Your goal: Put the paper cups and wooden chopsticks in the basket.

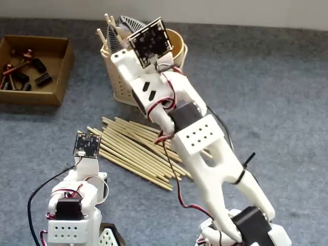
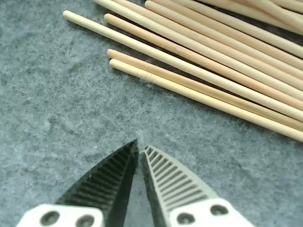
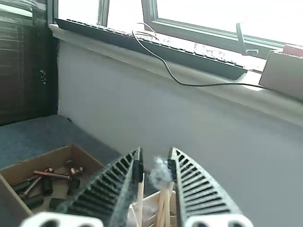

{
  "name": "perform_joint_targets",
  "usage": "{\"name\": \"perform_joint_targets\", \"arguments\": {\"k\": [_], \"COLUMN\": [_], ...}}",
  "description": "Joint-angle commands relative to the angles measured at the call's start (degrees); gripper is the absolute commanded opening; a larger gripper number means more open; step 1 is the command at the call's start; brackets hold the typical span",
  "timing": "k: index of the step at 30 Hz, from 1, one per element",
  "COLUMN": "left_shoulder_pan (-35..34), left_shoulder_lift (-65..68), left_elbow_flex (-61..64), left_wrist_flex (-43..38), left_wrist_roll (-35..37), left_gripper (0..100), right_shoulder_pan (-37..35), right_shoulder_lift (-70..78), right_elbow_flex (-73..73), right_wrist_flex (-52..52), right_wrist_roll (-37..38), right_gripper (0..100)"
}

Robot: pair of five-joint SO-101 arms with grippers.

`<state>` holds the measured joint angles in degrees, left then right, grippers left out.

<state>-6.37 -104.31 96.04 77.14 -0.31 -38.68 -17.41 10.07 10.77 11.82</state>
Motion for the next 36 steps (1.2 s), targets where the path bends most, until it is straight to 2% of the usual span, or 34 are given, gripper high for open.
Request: {"name": "perform_joint_targets", "arguments": {"k": [1, 19, 36], "left_shoulder_pan": [0.31, 0.31, 0.31], "left_shoulder_lift": [-0.22, -0.22, -0.22], "left_elbow_flex": [1.1, 1.1, 1.1], "left_wrist_flex": [0.44, 0.44, 0.44], "left_wrist_roll": [-0.18, -0.18, -0.18], "left_gripper": [1, 1, 1], "right_shoulder_pan": [-1.27, -1.19, -1.1], "right_shoulder_lift": [-5.76, -16.84, -19.03], "right_elbow_flex": [-0.13, -0.13, -0.13], "right_wrist_flex": [5.85, 28.97, 49.45], "right_wrist_roll": [-0.26, -0.44, -0.44], "right_gripper": [9.5, 9.5, 9.5]}}
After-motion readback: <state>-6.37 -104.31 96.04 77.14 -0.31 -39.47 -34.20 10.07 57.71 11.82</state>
